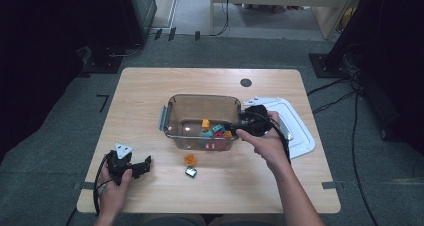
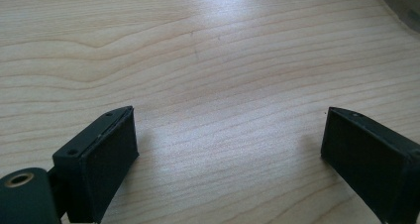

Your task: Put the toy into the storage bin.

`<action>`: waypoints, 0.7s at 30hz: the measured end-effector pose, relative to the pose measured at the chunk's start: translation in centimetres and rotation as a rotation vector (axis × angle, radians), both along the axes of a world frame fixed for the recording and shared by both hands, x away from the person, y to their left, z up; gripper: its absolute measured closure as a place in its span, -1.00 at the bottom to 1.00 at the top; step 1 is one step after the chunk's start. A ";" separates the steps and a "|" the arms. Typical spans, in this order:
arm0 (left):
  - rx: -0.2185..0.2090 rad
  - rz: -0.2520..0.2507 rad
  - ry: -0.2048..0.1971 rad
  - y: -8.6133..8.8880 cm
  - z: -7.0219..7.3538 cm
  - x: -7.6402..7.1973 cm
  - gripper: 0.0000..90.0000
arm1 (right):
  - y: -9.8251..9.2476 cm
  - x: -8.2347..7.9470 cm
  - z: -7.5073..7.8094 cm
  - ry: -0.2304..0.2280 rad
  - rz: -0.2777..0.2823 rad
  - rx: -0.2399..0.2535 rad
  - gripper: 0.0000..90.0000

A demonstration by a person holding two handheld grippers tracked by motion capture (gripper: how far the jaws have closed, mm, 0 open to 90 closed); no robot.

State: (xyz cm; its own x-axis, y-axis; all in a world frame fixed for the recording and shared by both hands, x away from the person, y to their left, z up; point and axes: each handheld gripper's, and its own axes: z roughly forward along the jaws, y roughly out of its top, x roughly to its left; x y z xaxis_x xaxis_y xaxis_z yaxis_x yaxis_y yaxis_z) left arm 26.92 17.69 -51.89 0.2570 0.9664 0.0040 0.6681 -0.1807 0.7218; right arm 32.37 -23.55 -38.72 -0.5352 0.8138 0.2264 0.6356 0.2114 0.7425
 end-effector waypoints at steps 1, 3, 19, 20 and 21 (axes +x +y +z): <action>0.000 0.000 0.000 0.0 0.0 0.0 -0.84 | -0.6 -0.4 0.2 -0.022 0.003 -0.008 -0.49; 0.000 0.000 0.000 0.0 0.0 0.0 -0.84 | -1.4 -1.0 0.4 -0.025 0.005 0.001 -0.56; 0.000 0.005 0.002 0.0 0.0 0.1 -0.84 | -5.9 -6.7 -4.0 0.010 -0.122 -0.033 -0.55; -0.001 0.005 0.002 0.0 0.0 0.1 -0.84 | -5.8 -6.9 -4.5 0.014 -0.120 -0.029 -0.53; -0.001 0.005 0.002 0.0 0.0 0.1 -0.84 | -5.6 -7.1 -4.9 0.013 -0.118 -0.029 -0.51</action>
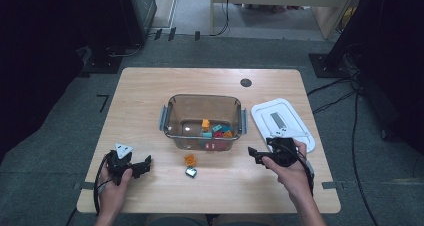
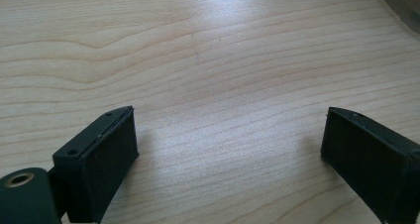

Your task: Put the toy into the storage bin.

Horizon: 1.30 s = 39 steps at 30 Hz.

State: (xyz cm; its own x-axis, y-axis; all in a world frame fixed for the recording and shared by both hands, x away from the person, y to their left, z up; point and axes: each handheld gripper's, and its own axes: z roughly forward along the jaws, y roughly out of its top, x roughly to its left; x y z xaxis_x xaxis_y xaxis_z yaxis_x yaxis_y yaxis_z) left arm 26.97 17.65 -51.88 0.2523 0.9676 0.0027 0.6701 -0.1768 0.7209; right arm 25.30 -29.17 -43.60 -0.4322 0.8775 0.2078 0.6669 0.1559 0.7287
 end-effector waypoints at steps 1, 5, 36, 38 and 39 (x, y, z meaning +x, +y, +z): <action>0.000 0.000 0.000 0.0 0.0 0.0 -0.84 | 0.3 -0.2 -0.5 -0.005 0.001 -0.012 -0.49; 0.000 0.001 0.000 0.0 0.0 0.0 -0.84 | 2.2 -0.5 -2.9 0.028 0.025 -0.023 -0.47; -0.003 0.006 -0.001 -0.1 0.0 0.1 -0.84 | 16.1 0.5 -6.2 0.008 0.263 0.014 -0.15; -0.003 0.006 -0.001 -0.1 0.0 0.1 -0.84 | 16.4 0.5 -6.5 0.000 0.265 0.010 -0.14; -0.003 0.006 -0.001 -0.1 0.0 0.1 -0.84 | 16.6 0.6 -6.6 -0.002 0.254 0.004 -0.13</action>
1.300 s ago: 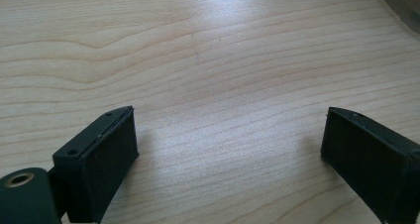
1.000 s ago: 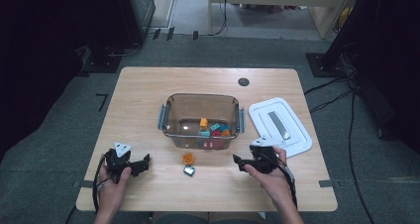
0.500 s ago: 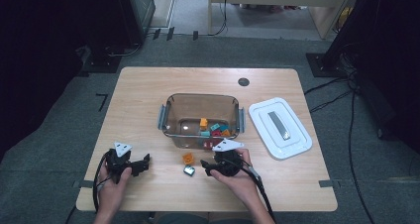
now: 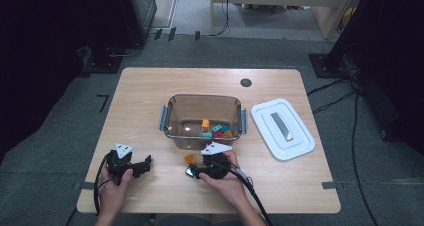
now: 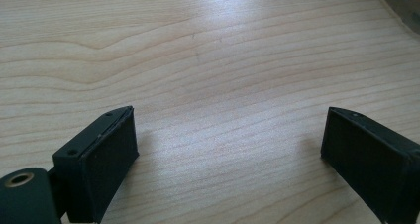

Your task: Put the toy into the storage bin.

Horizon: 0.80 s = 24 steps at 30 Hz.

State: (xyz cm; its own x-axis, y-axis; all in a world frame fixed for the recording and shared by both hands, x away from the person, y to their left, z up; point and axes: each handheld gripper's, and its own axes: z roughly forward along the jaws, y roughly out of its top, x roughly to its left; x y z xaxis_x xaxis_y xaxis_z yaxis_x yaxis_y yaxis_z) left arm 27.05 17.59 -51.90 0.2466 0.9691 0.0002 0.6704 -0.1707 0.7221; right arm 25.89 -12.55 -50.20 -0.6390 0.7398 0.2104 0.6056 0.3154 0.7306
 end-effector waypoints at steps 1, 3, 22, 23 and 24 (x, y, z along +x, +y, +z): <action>0.000 0.000 0.000 0.0 0.0 0.0 -0.84 | 0.2 0.1 -0.1 0.005 -0.011 0.001 -0.13; 0.000 0.000 0.000 0.0 0.0 0.0 -0.84 | 0.7 0.0 -0.1 -0.004 -0.034 -0.005 -0.14; 0.000 -0.001 0.000 0.0 0.0 0.0 -0.84 | 3.7 -0.7 -0.6 -0.047 -0.129 -0.087 0.33; 0.002 -0.001 0.000 0.0 0.0 0.0 -0.84 | 3.5 -0.8 -0.5 -0.052 -0.131 -0.083 0.33; 0.002 -0.001 0.000 0.0 0.0 0.0 -0.84 | 3.2 -0.8 -0.5 -0.050 -0.134 -0.072 0.33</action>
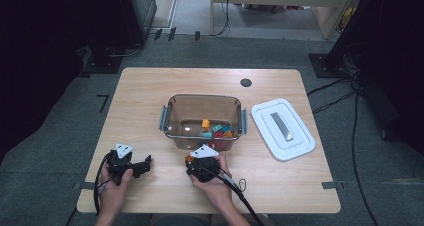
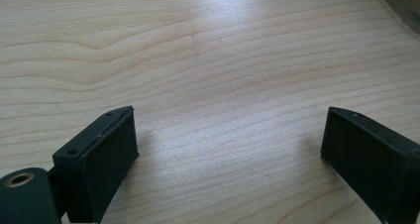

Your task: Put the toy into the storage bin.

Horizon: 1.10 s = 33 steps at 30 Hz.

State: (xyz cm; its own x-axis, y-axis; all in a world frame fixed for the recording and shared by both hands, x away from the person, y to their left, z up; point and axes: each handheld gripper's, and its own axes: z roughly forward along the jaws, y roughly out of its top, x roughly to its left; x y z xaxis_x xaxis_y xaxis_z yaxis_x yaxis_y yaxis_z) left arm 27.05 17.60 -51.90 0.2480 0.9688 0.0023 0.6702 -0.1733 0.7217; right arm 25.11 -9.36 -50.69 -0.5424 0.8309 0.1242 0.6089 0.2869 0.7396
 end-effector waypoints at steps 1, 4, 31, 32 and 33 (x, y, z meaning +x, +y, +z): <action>-0.001 0.000 0.000 0.0 0.0 0.0 -0.84 | -0.3 0.0 0.1 0.009 0.001 0.015 0.33; -0.001 0.000 0.000 0.0 0.0 0.0 -0.84 | -1.5 -0.4 0.3 0.011 0.017 0.021 0.33; 0.001 -0.004 0.002 0.0 0.0 0.1 -0.84 | -17.2 -1.8 5.4 0.035 -0.071 0.074 0.33; 0.001 -0.005 0.002 0.0 0.0 0.1 -0.84 | -17.7 -1.8 5.7 0.042 -0.078 0.090 0.33; 0.001 -0.005 0.002 0.0 0.0 0.1 -0.84 | -18.0 -1.7 5.9 0.045 -0.080 0.099 0.33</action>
State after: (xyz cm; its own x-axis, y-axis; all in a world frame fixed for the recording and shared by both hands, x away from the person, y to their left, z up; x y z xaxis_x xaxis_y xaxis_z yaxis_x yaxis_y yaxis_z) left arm 27.18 17.59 -51.88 0.2528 0.9675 0.0025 0.6707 -0.1772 0.7202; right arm 23.36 -27.40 -44.75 -0.4666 0.8540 0.2301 0.6602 0.1631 0.7332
